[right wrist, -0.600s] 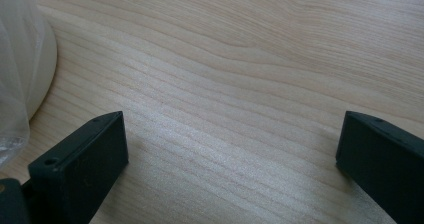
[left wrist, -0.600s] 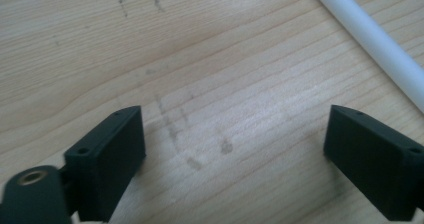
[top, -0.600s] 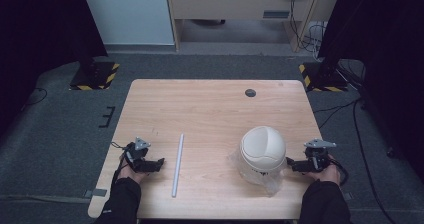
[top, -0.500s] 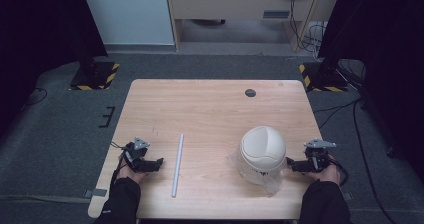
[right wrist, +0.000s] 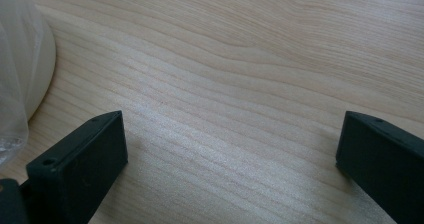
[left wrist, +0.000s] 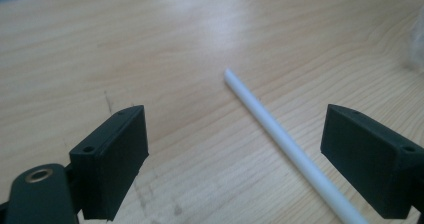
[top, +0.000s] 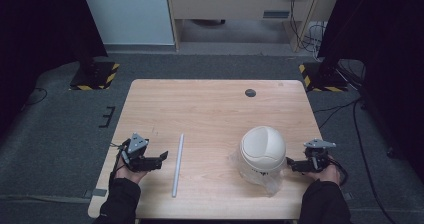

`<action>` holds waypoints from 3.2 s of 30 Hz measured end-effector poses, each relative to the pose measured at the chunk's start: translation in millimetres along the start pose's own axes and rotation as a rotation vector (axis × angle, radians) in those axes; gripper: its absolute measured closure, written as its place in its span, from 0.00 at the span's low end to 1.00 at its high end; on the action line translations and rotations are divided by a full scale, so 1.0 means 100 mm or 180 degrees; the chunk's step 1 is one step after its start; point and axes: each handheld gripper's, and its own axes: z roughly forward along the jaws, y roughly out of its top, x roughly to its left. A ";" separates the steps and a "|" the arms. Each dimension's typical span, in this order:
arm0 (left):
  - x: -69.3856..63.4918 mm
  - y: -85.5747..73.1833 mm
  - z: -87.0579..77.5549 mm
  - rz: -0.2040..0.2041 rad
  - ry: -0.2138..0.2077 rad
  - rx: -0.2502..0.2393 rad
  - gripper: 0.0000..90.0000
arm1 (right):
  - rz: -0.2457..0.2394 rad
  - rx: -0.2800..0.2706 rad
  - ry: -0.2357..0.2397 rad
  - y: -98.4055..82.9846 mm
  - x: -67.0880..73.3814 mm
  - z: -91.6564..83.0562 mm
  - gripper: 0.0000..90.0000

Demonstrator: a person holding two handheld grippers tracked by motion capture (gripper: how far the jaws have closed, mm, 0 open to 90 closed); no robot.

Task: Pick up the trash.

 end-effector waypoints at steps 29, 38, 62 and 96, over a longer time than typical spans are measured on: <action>-0.60 0.59 -0.37 0.0227 -0.0499 -0.0728 0.12 | -0.0003 -0.0009 -0.0001 0.01 0.01 0.01 0.00; -0.85 0.73 -0.36 0.0360 -0.0734 -0.0803 0.12 | -0.0013 -0.0006 0.0008 0.02 0.01 0.02 0.00; -1.61 1.10 0.19 0.0705 -0.1297 -0.0728 0.13 | -0.0016 -0.0004 0.0005 0.02 0.02 0.03 0.00; -2.25 1.13 0.75 0.0837 -0.1697 -0.0340 0.13 | -0.0016 -0.0007 0.0007 0.03 0.03 0.04 0.00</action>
